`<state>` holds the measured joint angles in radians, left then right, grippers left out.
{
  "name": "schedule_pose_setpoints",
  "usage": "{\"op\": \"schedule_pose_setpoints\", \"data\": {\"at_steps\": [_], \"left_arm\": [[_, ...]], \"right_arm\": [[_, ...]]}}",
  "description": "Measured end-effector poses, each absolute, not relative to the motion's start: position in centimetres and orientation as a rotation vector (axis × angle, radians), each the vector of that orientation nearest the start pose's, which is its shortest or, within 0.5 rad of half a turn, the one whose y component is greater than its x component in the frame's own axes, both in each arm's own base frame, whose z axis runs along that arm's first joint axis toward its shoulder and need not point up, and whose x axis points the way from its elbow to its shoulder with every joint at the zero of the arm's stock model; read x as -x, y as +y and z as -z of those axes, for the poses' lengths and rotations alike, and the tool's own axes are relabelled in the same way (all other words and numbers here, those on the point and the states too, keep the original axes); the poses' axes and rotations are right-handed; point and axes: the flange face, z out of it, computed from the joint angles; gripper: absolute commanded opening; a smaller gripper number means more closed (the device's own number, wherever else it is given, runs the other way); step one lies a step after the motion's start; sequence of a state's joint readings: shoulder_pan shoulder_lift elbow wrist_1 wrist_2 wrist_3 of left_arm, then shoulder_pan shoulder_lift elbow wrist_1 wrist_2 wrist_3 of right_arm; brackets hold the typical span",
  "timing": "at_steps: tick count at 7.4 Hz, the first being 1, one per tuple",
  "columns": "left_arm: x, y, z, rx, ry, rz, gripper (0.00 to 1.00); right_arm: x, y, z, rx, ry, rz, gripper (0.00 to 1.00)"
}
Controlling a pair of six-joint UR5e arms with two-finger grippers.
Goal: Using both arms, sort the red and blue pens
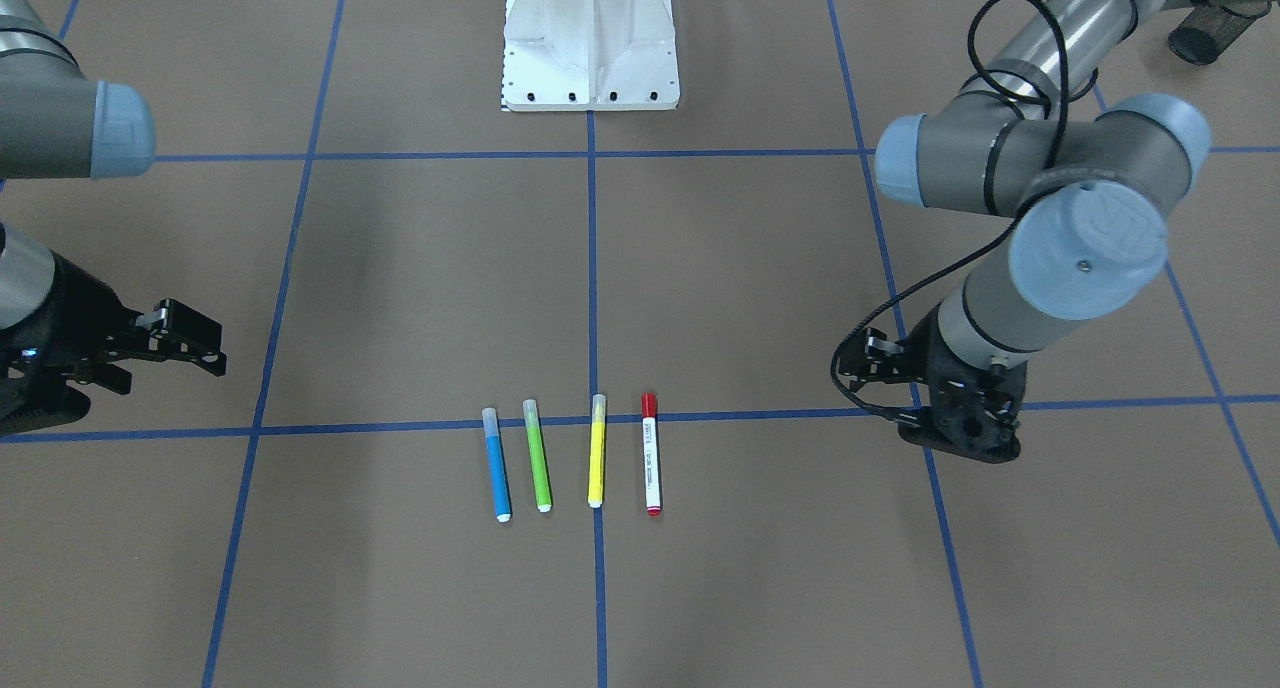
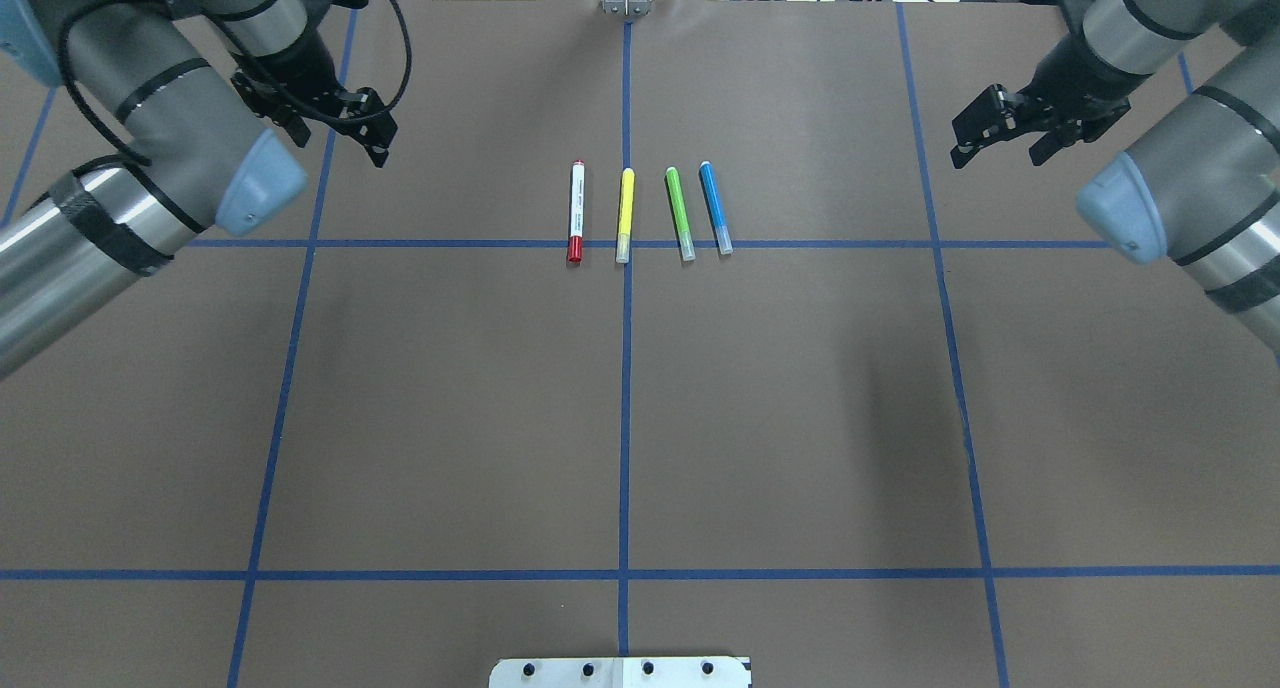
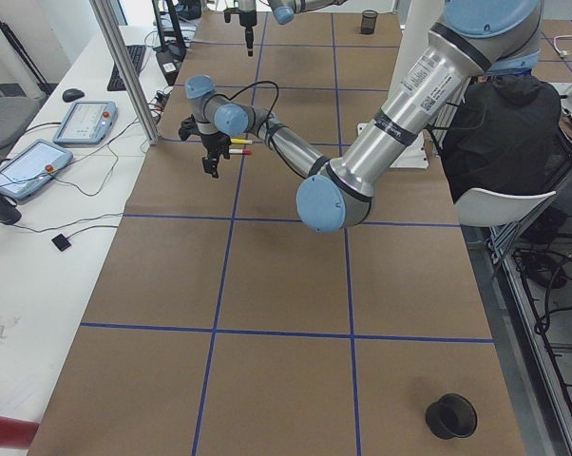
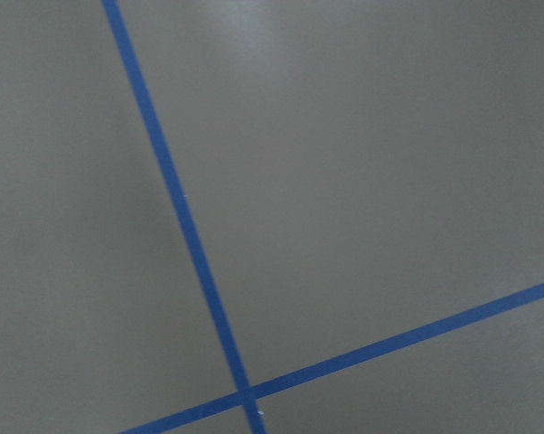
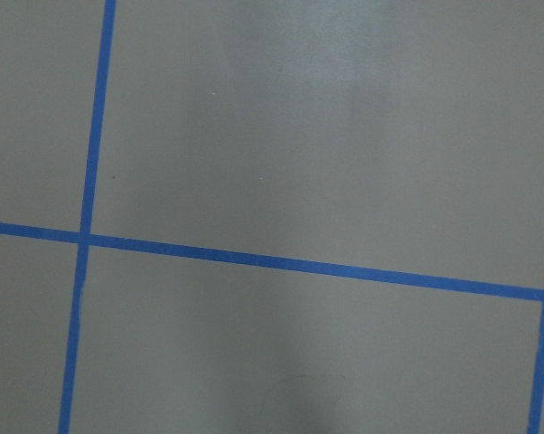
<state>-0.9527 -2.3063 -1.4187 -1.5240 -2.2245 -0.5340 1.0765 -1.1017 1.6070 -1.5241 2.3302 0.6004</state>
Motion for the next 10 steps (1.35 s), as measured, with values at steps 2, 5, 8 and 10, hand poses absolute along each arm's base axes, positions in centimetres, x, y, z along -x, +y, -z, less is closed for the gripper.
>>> {"op": "schedule_pose_setpoints", "data": {"at_steps": [2,5,8,10], "left_arm": [[-43.4,-63.2,-21.9,-0.047,0.845,-0.198,0.99],[-51.2,-62.3,-20.1,-0.136,0.839,-0.195,0.93],[-55.3,-62.1,-20.9,-0.156,0.849,-0.151,0.89],[-56.8,-61.9,-21.5,-0.161,0.846,-0.114,0.81]], "right_arm": [[29.4,-62.5,-34.2,-0.069,-0.891,0.136,0.99],[35.3,-63.9,-32.2,-0.117,-0.882,0.116,0.99],[40.5,-62.6,-28.5,-0.121,-0.909,0.078,0.99],[42.2,-61.9,-27.0,-0.125,-0.915,0.077,0.99]]}}
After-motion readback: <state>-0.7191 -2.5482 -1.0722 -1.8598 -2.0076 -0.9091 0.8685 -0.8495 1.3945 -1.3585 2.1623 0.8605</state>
